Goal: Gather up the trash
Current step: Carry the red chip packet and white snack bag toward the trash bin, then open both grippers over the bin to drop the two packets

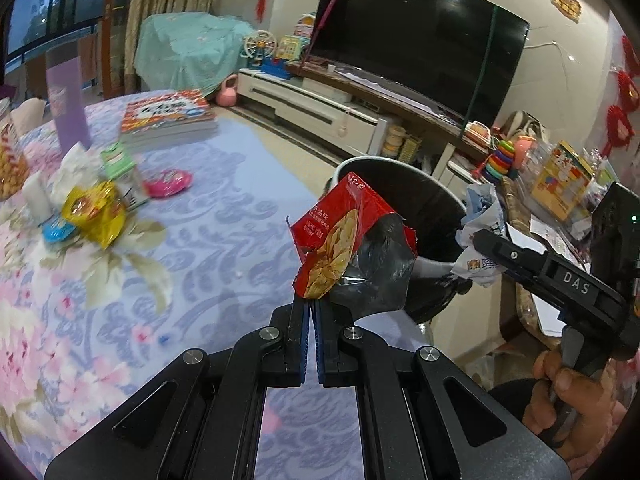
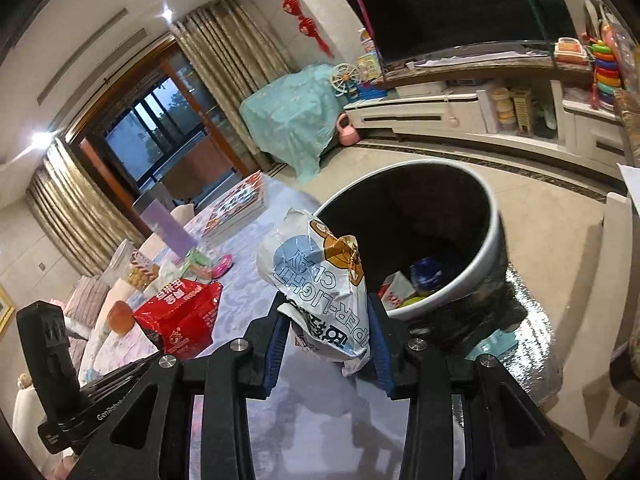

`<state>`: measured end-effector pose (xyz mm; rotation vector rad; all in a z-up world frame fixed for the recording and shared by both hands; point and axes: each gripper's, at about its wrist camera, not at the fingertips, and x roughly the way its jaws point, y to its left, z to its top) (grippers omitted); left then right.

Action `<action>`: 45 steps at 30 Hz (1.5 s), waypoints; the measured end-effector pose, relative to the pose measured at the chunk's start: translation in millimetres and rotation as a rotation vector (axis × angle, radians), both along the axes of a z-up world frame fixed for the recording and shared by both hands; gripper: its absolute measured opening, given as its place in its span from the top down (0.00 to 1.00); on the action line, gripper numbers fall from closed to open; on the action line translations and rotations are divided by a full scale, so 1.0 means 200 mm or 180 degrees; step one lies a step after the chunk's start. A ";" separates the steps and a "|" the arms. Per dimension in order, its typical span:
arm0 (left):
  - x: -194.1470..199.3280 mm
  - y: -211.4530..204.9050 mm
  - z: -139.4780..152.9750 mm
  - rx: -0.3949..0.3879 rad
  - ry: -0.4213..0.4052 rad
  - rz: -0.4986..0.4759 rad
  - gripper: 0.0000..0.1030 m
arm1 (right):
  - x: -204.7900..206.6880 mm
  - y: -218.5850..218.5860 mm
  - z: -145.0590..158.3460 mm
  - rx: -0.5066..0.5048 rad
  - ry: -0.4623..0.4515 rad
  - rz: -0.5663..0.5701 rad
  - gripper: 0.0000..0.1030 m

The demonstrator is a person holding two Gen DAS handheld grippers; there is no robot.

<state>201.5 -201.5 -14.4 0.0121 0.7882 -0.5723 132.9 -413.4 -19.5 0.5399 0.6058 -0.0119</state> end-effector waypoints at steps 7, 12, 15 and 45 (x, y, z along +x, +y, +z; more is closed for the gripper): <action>0.02 -0.15 0.04 0.0056 -0.0087 -0.0113 0.98 | 0.00 -0.09 0.01 0.0015 -0.0017 -0.0104 0.63; 0.06 -0.25 0.04 0.0115 -0.0110 -0.0166 0.98 | 0.04 -0.15 0.02 0.0023 -0.0001 -0.0157 0.63; 0.09 -0.29 0.03 0.0144 -0.0106 -0.0191 0.98 | 0.06 -0.17 0.02 0.0006 0.0014 -0.0178 0.63; 0.26 -0.58 -0.04 0.0315 -0.0026 -0.0315 0.97 | 0.24 -0.25 0.00 -0.0013 0.0299 -0.0155 0.60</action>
